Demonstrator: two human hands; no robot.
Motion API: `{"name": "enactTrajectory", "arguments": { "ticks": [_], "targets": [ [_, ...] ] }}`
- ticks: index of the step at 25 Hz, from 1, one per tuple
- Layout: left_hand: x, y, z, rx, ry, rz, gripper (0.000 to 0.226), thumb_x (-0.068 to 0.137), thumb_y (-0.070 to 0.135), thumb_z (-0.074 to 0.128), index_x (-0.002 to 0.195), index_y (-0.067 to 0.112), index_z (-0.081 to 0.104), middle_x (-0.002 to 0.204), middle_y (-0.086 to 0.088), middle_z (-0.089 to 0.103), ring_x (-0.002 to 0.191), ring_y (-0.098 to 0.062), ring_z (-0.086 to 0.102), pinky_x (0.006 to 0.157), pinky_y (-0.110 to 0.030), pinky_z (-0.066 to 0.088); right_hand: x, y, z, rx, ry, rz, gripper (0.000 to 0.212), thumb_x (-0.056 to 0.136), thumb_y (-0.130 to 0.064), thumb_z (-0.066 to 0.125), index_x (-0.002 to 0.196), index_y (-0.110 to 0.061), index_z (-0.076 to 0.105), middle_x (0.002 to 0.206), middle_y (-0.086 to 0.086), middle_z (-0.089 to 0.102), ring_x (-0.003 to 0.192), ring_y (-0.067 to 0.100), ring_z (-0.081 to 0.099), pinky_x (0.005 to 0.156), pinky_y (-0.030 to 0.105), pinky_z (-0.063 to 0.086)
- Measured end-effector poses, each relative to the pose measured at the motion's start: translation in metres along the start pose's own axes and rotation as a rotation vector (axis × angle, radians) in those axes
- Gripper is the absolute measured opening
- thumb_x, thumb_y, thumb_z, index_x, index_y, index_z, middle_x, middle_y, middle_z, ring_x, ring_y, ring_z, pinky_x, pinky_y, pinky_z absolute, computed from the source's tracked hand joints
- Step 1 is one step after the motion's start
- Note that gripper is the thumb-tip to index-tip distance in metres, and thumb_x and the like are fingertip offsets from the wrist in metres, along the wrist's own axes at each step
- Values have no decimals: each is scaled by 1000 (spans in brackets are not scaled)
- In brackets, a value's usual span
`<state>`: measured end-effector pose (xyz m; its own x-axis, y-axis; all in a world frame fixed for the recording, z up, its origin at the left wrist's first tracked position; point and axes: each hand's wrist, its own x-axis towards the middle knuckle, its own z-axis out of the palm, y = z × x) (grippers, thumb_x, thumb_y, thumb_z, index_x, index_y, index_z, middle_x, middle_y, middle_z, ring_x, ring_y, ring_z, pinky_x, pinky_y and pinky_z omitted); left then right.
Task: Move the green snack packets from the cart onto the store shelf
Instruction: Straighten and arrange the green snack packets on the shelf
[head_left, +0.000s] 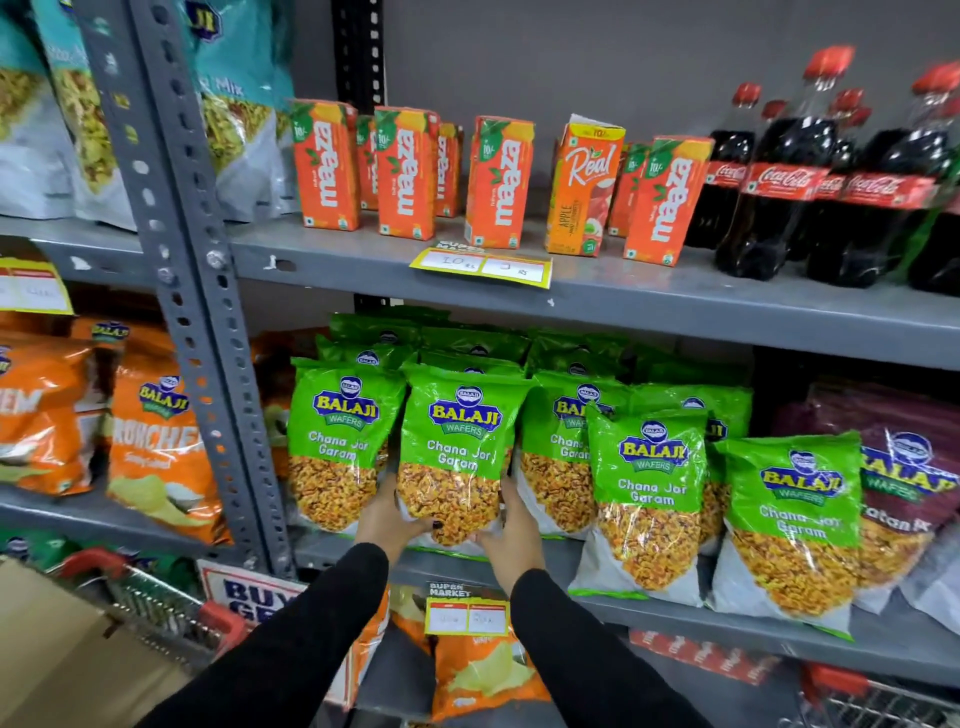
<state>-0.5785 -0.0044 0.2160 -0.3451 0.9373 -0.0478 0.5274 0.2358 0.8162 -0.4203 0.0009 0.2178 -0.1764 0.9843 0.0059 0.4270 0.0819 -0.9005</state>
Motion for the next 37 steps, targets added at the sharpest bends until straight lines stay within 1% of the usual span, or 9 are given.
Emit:
{"name": "enactTrajectory", "arguments": {
  "ticks": [11,15,20,23,25,28,30,33,37],
  "targets": [
    [12,-13,9,112,-47,-26,101,74,22,75,148,7,9,147,-19,38,135,-32,37,110,-40,38,13,15,8,-66,25,39,82,76,-7,68,144,-18,24,147,6,41,128,23,45,102,29,38],
    [8,-11,12,93,-22,-21,95,75,20,74,147,6,12,148,-19,36,136,-32,35,112,-40,35,14,13,6,-79,26,47,83,76,-5,69,144,-17,22,137,18,50,124,30,49,101,32,40],
    [-13,-4,13,-86,39,41,94,74,11,75,146,7,14,151,-17,29,138,-30,32,112,-39,31,1,7,-9,-2,29,11,78,78,-9,68,142,-21,24,126,4,51,121,24,50,96,28,42],
    [-41,4,25,-137,251,170,90,72,10,76,143,7,20,148,-18,23,137,-32,28,112,-43,30,-11,5,-36,19,152,-73,63,80,-18,65,135,-20,34,117,5,55,108,21,55,97,38,47],
    [-62,14,43,-84,286,320,84,72,14,77,138,4,26,141,-20,29,132,-34,31,111,-47,33,-18,8,-62,29,293,-139,56,80,-21,65,130,-20,40,110,-1,55,103,15,53,92,38,50],
    [-79,43,80,-106,58,394,76,74,17,75,136,5,32,131,-15,40,123,-29,40,103,-32,37,-28,21,-116,-75,641,-194,59,77,-24,70,128,-12,43,117,-3,44,112,10,37,90,21,33],
    [-75,64,107,-141,-137,334,77,76,18,74,138,7,30,134,-11,41,125,-26,42,100,-27,37,-29,39,-148,-78,775,-116,69,71,-26,75,128,-7,41,123,6,45,118,19,36,95,29,34],
    [-60,86,139,-133,-338,190,84,74,22,75,142,11,27,142,-10,42,129,-25,43,106,-35,39,-24,70,-173,31,524,127,82,69,-25,77,135,-7,32,139,15,41,127,30,41,105,42,36],
    [-54,101,163,-72,-373,152,80,74,17,75,140,7,30,142,-12,45,129,-25,44,104,-30,39,-24,95,-177,-77,156,264,107,67,-18,79,145,-8,8,157,15,9,144,29,18,116,41,22]
  ]
}}
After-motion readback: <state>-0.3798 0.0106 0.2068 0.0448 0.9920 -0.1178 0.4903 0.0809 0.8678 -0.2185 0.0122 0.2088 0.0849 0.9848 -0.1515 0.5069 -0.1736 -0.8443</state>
